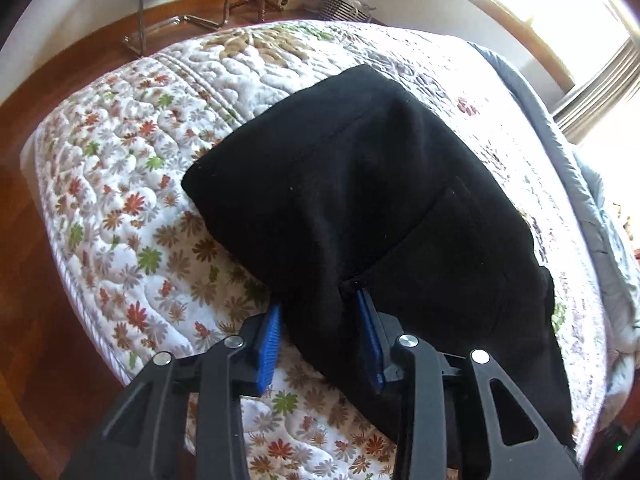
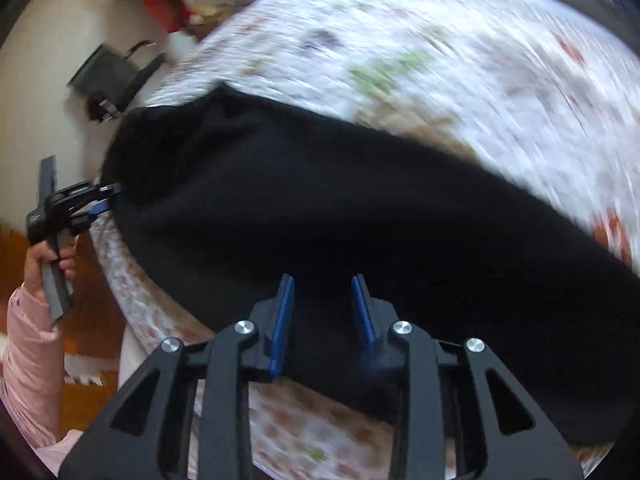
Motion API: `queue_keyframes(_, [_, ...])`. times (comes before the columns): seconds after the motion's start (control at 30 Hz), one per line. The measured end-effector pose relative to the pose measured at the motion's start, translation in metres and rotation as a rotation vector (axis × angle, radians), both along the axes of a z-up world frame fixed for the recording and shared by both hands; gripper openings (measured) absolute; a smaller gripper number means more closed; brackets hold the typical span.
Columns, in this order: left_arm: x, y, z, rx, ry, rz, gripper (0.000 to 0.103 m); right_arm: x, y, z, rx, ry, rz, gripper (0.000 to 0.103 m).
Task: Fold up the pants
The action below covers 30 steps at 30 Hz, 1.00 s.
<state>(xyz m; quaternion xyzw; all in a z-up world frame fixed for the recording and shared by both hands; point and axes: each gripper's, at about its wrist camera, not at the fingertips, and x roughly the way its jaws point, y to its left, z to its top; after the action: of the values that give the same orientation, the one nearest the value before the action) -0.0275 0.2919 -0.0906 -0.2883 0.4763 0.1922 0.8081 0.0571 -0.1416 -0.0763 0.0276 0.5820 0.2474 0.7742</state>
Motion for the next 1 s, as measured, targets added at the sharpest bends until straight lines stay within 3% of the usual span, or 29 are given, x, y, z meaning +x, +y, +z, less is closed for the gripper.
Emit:
queue_keyframes(0.1, [-0.005, -0.016, 0.019, 0.099, 0.035, 0.006, 0.041, -0.011, -0.030, -0.002, 0.035, 0.016, -0.061, 0.030])
queue_keyframes(0.17, [-0.013, -0.029, 0.029, 0.117, 0.029, 0.001, 0.044, -0.018, -0.051, 0.003, 0.012, -0.006, -0.101, 0.039])
queue_keyframes(0.23, [-0.018, -0.054, 0.040, 0.140, 0.014, -0.046, 0.049, -0.021, -0.075, 0.007, -0.004, -0.013, -0.154, 0.040])
queue_keyframes(0.33, [-0.014, -0.110, 0.046, 0.133, -0.010, -0.198, 0.058, -0.029, -0.126, 0.010, -0.030, -0.003, -0.274, 0.042])
queue_keyframes(0.5, [0.016, -0.221, 0.030, 0.068, 0.004, -0.524, 0.060, -0.057, -0.209, 0.016, 0.007, 0.019, -0.462, 0.045])
queue_keyframes(0.6, [0.029, -0.273, 0.018, 0.055, 0.022, -0.640, 0.062, -0.075, -0.255, 0.020, 0.036, 0.031, -0.562, 0.051])
queue_keyframes(0.73, [0.033, -0.313, 0.009, 0.063, 0.048, -0.720, 0.063, -0.097, -0.316, 0.023, 0.083, 0.019, -0.700, 0.051])
queue_keyframes(0.8, [0.034, -0.325, 0.008, 0.072, 0.055, -0.739, 0.064, -0.098, -0.343, 0.033, 0.076, -0.034, -0.739, 0.052])
queue_keyframes(0.87, [0.036, -0.331, 0.008, 0.072, 0.056, -0.747, 0.066, -0.086, -0.361, 0.038, 0.041, -0.063, -0.734, 0.063])
queue_keyframes(1.0, [0.045, -0.348, 0.009, 0.080, 0.047, -0.752, 0.066, -0.047, -0.378, 0.035, -0.010, -0.073, -0.666, 0.065])
